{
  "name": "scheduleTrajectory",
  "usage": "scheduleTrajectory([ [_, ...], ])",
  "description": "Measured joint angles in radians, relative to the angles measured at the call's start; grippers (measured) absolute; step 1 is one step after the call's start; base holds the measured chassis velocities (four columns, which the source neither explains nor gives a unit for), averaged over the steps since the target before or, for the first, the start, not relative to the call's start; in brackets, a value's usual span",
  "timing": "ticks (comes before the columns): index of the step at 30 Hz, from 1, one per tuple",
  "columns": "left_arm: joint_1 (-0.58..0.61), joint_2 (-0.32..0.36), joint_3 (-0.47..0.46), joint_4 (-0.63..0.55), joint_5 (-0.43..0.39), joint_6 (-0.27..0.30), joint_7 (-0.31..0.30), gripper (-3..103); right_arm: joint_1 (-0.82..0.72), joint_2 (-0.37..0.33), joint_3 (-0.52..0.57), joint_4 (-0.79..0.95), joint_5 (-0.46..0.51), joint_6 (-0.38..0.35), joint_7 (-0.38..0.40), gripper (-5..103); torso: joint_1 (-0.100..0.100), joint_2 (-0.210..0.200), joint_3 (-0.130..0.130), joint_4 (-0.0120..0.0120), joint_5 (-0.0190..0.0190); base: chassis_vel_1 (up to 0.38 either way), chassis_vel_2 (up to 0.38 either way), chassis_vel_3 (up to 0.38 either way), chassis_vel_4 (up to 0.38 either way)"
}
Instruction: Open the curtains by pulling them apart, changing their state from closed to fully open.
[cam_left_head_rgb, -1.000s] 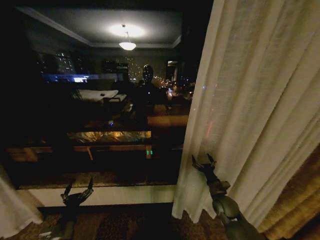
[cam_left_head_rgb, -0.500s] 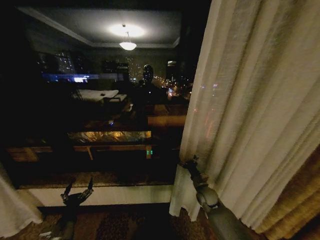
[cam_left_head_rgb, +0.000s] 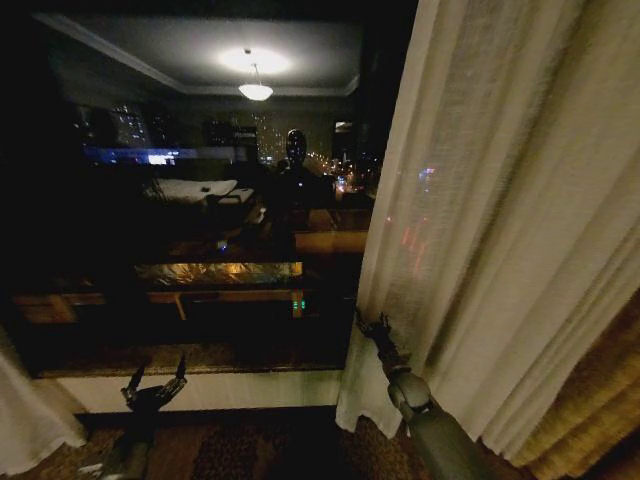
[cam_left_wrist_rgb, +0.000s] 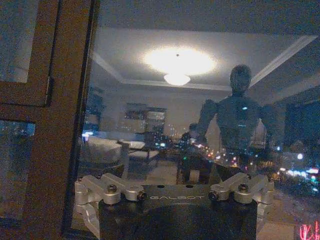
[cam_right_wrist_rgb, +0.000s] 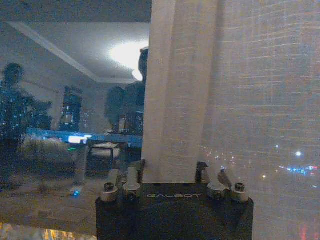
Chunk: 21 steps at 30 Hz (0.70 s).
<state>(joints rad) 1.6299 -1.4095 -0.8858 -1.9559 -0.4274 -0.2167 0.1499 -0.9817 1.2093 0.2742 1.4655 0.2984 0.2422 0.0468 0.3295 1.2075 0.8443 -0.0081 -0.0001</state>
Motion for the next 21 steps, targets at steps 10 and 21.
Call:
scheduleTrajectory([
  [10,0.0,0.0,0.0,0.0,0.0,0.0,0.0,100,-0.012,0.005,0.012,0.016,0.031,0.038,-0.043,13,0.0,0.0,0.0,0.0,0.0,0.0,0.0,0.0,0.0],
  [21,0.0,0.0,0.0,0.0,0.0,0.0,0.0,100,-0.019,0.007,0.019,0.023,0.01,0.052,-0.064,0,0.0,0.0,0.0,0.0,0.0,0.0,0.0,0.0,0.0],
])
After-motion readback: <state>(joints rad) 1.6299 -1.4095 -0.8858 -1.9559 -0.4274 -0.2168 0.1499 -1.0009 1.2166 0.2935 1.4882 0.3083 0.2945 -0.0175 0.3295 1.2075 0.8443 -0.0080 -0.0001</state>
